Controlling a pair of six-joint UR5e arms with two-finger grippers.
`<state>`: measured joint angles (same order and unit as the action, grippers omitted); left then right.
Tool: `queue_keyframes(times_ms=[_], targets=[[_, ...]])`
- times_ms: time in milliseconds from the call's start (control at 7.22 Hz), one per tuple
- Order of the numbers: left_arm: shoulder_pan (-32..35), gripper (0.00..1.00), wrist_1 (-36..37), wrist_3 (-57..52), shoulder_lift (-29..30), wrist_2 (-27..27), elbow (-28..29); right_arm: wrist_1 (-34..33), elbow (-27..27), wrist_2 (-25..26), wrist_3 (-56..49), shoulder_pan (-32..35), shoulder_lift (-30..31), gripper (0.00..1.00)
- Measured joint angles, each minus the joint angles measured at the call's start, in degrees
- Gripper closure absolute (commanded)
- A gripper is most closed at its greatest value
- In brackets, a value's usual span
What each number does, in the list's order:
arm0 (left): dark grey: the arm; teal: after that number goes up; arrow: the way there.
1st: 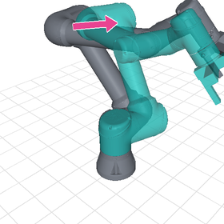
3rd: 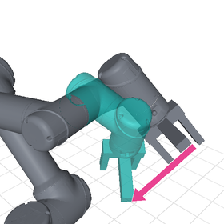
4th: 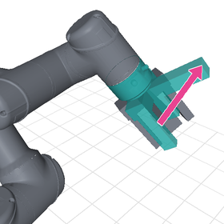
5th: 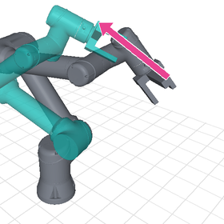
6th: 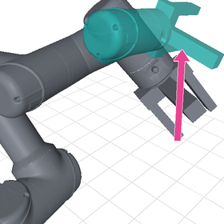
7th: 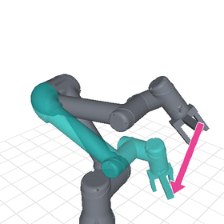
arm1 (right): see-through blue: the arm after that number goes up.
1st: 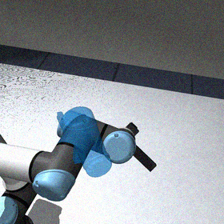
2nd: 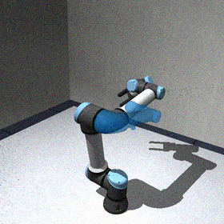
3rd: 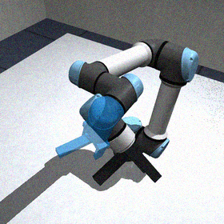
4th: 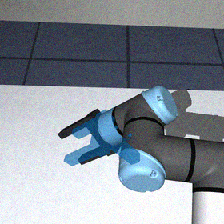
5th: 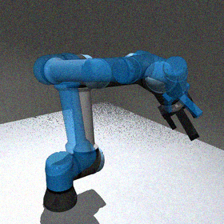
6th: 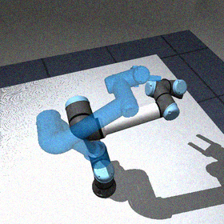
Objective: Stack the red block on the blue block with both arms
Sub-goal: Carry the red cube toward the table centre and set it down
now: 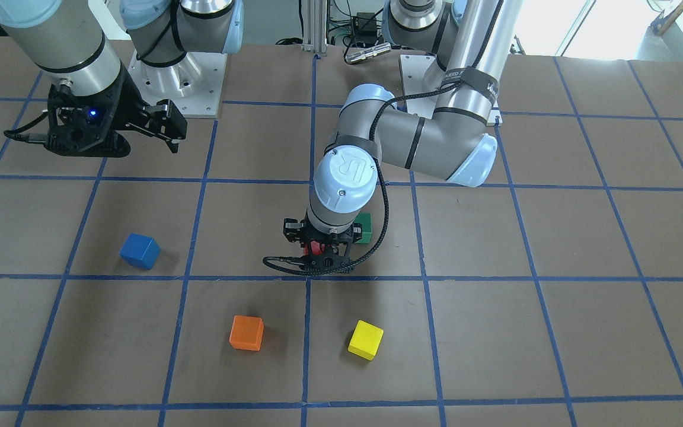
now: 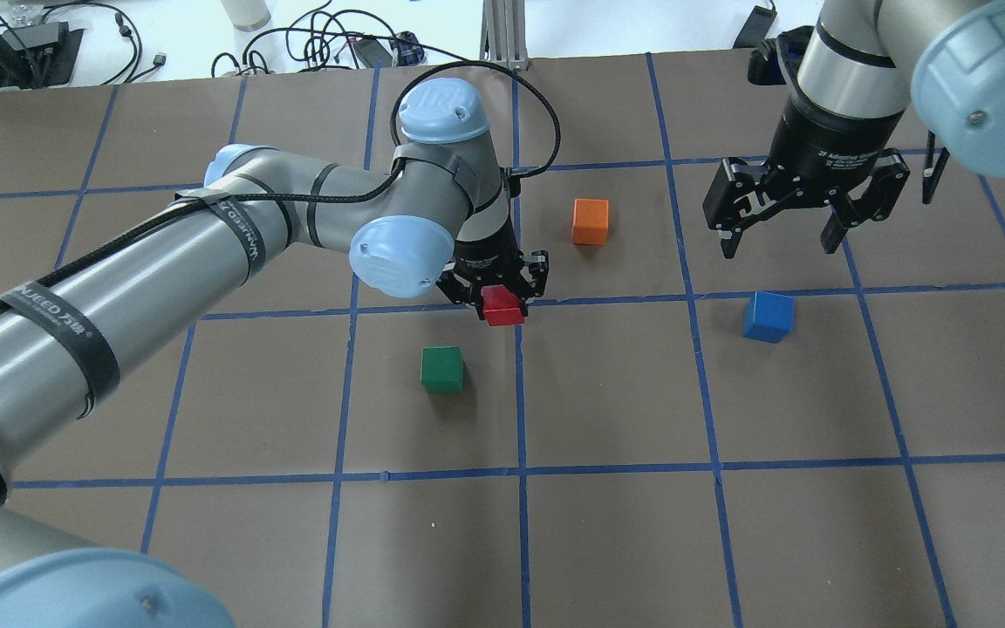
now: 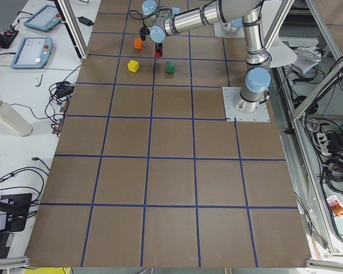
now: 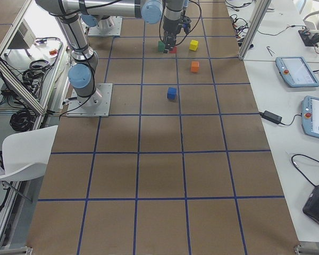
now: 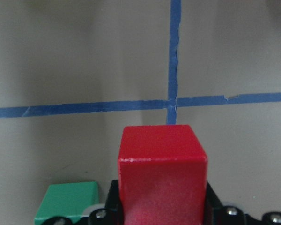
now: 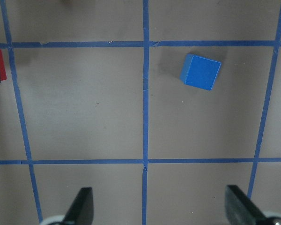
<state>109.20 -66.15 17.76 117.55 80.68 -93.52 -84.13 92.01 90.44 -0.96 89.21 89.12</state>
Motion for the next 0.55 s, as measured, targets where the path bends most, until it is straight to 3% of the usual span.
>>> queue_keyframes(times_ms=[139, 277, 416, 554], targets=[[0.5, 0.26, 1.2, 0.3, 0.8, 0.1, -0.1, 0.0, 0.0, 0.0, 0.0, 0.0, 0.0, 0.0], [0.8, 0.18, 2.2, 0.4, 1.3, 0.1, -0.1, -0.1, 0.0, 0.0, 0.0, 0.0, 0.0, 0.0], [1.1, 0.03, 2.6, 0.4, 1.7, 0.1, -0.3, -0.1, 0.0, 0.0, 0.0, 0.0, 0.0, 0.0], [1.3, 0.0, 2.6, 0.4, 1.7, 0.3, -0.2, -0.2, -0.1, 0.0, 0.0, 0.0, 0.0, 0.0]])
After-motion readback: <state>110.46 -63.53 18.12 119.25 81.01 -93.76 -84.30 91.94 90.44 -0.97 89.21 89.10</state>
